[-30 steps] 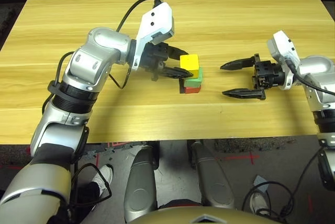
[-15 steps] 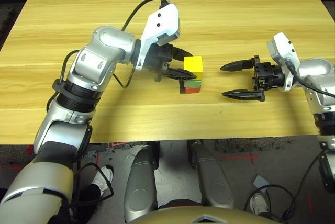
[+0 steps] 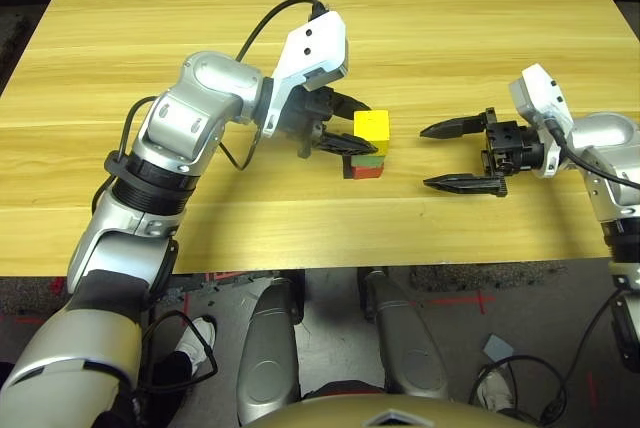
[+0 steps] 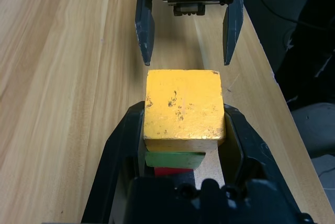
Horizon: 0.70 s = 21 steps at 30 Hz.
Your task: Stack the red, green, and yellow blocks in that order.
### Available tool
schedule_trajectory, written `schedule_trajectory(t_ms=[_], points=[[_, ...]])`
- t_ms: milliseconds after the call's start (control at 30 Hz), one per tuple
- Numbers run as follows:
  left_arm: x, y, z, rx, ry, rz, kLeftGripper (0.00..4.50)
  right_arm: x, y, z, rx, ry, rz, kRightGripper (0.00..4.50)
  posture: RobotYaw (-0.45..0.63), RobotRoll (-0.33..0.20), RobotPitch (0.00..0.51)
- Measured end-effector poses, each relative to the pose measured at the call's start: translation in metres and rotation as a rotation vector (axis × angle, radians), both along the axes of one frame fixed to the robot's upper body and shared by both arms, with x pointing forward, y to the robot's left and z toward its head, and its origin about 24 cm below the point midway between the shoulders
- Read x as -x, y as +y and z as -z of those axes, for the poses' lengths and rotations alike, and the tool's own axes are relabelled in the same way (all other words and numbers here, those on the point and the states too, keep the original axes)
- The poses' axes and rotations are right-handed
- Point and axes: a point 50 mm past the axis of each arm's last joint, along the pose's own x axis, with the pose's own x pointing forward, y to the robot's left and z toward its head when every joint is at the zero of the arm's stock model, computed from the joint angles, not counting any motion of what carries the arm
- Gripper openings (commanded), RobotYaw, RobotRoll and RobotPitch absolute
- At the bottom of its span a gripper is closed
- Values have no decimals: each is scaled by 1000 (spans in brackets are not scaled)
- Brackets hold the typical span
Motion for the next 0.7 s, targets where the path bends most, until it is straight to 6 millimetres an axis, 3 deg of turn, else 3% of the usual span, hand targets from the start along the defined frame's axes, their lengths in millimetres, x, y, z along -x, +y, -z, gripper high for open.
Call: schedule_trajectory(t_ms=[33, 267, 433, 500, 600, 700], points=[[0, 0, 0, -2, -5, -1, 2046, 0, 0, 0, 0, 2, 1, 4500, -235, -102, 335], [-1, 1, 2, -9, -5, -12, 4363, 0, 0, 0, 0, 4, 1, 4500, -222, -104, 328], [3, -2, -4, 56, 16, -38, 4441, 0, -1, 0, 0, 9, -8, 4500, -197, -108, 305], [4, -1, -18, 167, 28, -76, 4441, 1, -3, 0, 2, 17, -15, 4500, -183, -107, 296], [10, 13, -57, 397, 21, -189, 4441, 2, -11, -5, -16, 28, -3, 4500, -151, -112, 284], [23, 32, -76, 598, 42, -289, 4441, 0, -19, -13, -93, 30, 71, 4500, -125, -123, 279]])
